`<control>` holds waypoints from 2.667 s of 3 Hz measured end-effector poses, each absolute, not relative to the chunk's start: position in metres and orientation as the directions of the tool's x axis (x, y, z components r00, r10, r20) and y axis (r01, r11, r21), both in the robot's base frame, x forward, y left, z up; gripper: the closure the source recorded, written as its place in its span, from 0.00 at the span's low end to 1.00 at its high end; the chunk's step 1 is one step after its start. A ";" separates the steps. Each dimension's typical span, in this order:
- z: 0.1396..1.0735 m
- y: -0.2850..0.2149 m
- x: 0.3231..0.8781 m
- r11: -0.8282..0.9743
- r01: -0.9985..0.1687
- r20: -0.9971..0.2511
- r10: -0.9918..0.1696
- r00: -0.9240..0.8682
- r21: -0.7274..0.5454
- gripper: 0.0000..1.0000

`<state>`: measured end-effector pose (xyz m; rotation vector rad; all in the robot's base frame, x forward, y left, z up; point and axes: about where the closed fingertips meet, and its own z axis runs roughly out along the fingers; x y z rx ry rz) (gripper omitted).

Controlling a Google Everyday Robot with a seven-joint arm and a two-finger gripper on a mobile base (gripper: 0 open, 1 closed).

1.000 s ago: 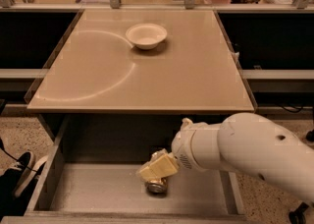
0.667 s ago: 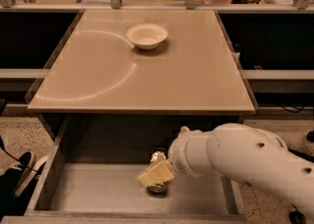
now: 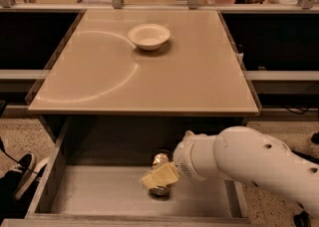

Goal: Pick orange can from top drawer and place on counter

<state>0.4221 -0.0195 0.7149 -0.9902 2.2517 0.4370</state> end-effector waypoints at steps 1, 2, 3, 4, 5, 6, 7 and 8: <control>0.680 -0.019 0.423 0.677 -0.724 -0.654 -0.491 -0.576 0.131 0.00; 0.640 -0.018 0.423 0.685 -0.700 -0.631 -0.456 -0.628 0.201 0.00; 0.616 -0.018 0.425 0.699 -0.680 -0.615 -0.443 -0.653 0.219 0.00; 0.604 -0.019 0.426 0.723 -0.652 -0.609 -0.416 -0.675 0.229 0.00; 0.602 -0.017 0.427 0.754 -0.618 -0.617 -0.381 -0.689 0.225 0.00; 0.602 -0.016 0.427 0.756 -0.615 -0.618 -0.378 -0.690 0.224 0.17; 0.602 -0.016 0.427 0.756 -0.615 -0.618 -0.378 -0.690 0.224 0.40; 0.602 -0.016 0.427 0.756 -0.615 -0.618 -0.378 -0.690 0.224 0.63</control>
Offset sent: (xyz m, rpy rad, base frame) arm 0.0018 0.0027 -0.1257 0.1309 0.2200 -0.0773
